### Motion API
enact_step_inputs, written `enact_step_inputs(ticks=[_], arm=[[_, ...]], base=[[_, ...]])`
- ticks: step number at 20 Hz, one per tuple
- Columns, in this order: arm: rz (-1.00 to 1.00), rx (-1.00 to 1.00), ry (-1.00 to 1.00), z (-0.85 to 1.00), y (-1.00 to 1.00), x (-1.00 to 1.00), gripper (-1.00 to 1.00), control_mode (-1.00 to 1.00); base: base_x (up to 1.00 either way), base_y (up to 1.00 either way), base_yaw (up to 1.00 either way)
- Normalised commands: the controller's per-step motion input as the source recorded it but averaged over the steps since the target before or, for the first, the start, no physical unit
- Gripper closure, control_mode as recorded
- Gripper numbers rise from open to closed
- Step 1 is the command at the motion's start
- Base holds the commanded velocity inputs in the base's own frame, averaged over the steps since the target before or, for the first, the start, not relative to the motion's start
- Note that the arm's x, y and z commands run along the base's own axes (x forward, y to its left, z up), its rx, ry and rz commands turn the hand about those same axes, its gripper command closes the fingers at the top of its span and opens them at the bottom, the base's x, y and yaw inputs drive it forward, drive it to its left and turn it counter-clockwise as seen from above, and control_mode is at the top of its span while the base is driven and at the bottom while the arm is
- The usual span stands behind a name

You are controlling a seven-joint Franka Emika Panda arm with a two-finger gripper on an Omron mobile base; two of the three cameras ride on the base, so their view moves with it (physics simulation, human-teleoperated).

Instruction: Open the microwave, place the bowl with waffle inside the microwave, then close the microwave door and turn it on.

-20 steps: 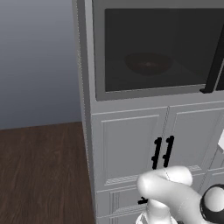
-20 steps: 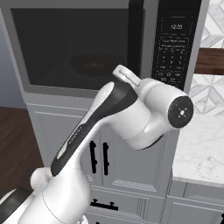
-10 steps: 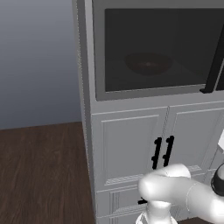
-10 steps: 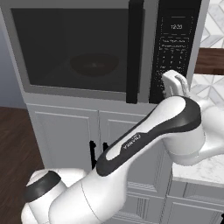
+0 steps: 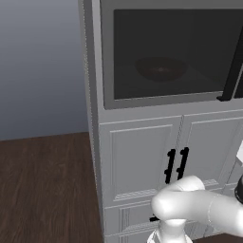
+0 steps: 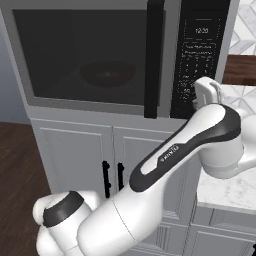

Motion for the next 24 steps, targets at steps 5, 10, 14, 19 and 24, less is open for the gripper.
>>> enact_step_inputs(ticks=[5,10,14,19,24], arm=[[-0.14,0.0,0.0,-0.23,0.0,0.33,1.0,-1.0],[-0.25,0.0,0.0,-0.1,0.0,0.13,1.0,-1.0],[-0.17,0.02,0.0,0.0,0.0,0.03,1.0,-1.0],[0.0,0.0,0.04,-0.04,0.06,0.05,1.0,-1.0],[0.0,0.06,0.01,-0.03,0.0,0.34,1.0,-1.0]], base=[[0.0,0.0,0.0],[0.0,0.0,0.0],[0.0,0.0,0.0],[0.0,0.0,0.0],[0.0,0.0,0.0]])
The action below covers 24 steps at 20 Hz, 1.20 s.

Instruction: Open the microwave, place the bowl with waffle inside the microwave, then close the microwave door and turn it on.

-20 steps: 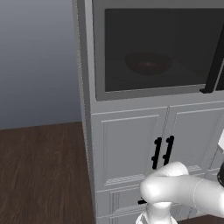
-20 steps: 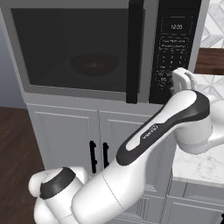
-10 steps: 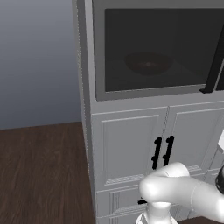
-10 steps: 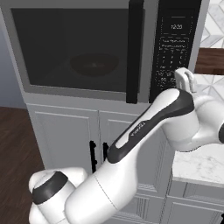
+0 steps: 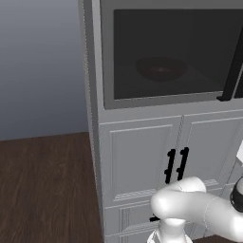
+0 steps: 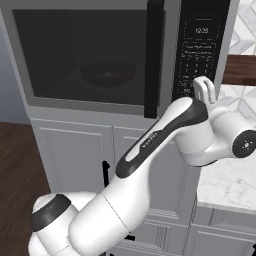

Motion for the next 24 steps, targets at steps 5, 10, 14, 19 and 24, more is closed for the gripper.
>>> enact_step_inputs(ticks=[5,10,14,19,24], arm=[[-0.02,0.06,0.0,-0.11,0.0,0.42,1.0,-1.0],[-0.02,0.08,0.0,-0.12,0.0,0.4,1.0,-1.0],[-0.01,0.09,0.0,-0.16,-0.06,0.53,1.0,-1.0],[-0.02,0.07,0.0,-0.16,-0.11,0.33,1.0,-1.0],[-0.01,0.04,0.0,0.0,-0.17,-0.5,1.0,-1.0]], base=[[0.0,0.0,0.0],[0.0,0.0,0.0],[0.0,0.0,0.0],[0.0,0.0,0.0],[0.0,0.0,0.0]])
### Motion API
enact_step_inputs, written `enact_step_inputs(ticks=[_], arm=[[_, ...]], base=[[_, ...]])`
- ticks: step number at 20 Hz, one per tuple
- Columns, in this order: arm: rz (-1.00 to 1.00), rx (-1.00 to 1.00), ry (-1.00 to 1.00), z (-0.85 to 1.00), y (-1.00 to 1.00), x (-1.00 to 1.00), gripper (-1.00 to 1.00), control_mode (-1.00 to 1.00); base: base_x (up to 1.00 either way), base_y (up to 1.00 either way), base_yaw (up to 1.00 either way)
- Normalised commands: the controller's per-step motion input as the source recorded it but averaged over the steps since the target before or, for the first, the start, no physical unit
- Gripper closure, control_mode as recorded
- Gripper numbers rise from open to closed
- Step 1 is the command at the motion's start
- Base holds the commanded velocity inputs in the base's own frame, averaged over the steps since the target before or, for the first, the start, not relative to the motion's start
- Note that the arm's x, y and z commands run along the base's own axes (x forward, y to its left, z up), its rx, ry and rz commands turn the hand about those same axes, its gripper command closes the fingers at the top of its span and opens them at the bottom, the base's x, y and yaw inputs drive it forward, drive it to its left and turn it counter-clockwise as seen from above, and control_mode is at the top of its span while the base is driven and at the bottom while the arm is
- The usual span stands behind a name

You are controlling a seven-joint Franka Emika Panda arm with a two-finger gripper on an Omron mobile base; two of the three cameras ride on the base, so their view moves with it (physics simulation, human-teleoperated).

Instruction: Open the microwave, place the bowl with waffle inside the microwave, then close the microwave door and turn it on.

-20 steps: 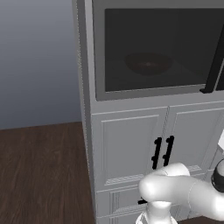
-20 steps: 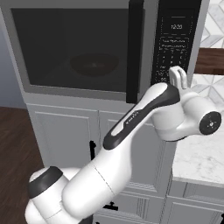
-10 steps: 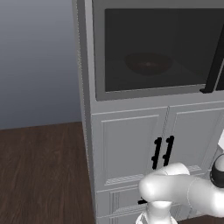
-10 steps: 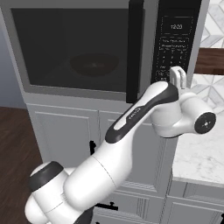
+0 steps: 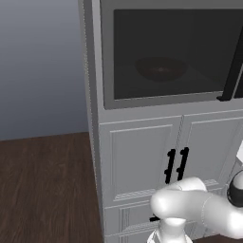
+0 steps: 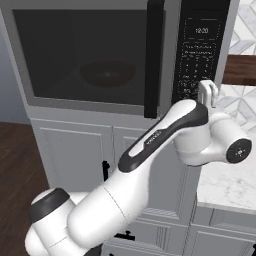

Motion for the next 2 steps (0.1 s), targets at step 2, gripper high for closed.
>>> enact_step_inputs(ticks=[2], arm=[[0.0,0.02,0.0,0.0,-0.11,-0.73,1.0,-1.0]], base=[[0.0,0.0,0.0]])
